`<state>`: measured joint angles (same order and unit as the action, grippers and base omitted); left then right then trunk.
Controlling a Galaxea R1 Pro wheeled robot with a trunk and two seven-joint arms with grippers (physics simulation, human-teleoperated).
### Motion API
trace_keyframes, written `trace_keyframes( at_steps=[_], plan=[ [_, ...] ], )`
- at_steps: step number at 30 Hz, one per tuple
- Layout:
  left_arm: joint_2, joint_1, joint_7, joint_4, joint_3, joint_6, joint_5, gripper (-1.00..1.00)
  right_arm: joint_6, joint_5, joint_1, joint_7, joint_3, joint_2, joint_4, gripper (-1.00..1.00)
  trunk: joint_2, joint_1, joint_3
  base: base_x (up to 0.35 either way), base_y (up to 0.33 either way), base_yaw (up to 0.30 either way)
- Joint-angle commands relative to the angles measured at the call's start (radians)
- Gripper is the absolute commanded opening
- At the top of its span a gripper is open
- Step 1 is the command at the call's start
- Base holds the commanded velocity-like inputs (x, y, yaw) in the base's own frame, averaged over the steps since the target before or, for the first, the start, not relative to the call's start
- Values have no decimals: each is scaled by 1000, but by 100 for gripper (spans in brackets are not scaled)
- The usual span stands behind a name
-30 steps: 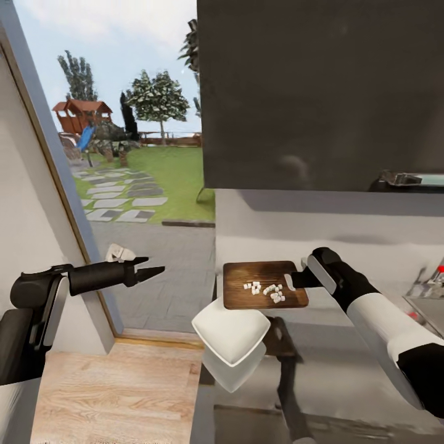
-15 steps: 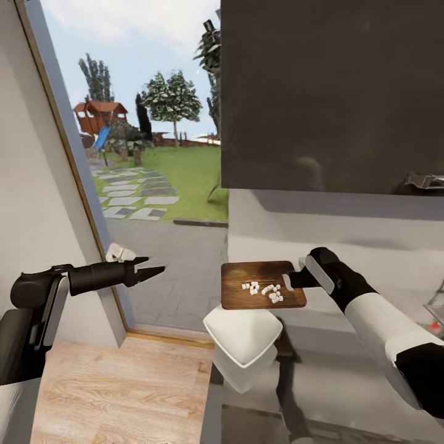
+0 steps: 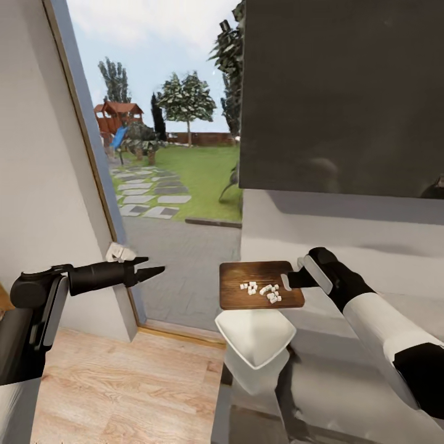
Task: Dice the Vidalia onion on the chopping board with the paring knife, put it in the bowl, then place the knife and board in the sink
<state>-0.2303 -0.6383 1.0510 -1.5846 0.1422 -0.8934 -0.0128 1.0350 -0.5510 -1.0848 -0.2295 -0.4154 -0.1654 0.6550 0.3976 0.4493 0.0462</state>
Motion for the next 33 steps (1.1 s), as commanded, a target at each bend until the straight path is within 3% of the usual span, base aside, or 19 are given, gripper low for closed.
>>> trace_keyframes(
  at_steps=[1, 25, 33],
  plan=[
    [0, -1, 3, 0, 0, -9, -1, 100, 2, -12, -1, -10, -6, -2, 2, -100, 2, 1, 2, 0, 0, 148],
    [0, -1, 3, 0, 0, -9, -1, 100, -4, -12, -1, -8, -8, -2, 2, -100, 2, 1, 2, -1, 0, 15],
    [0, -1, 3, 0, 0, -9, -1, 100, -5, -12, -1, -8, -9, -2, 2, -100, 2, 1, 2, -204, 0, 0]
  ],
)
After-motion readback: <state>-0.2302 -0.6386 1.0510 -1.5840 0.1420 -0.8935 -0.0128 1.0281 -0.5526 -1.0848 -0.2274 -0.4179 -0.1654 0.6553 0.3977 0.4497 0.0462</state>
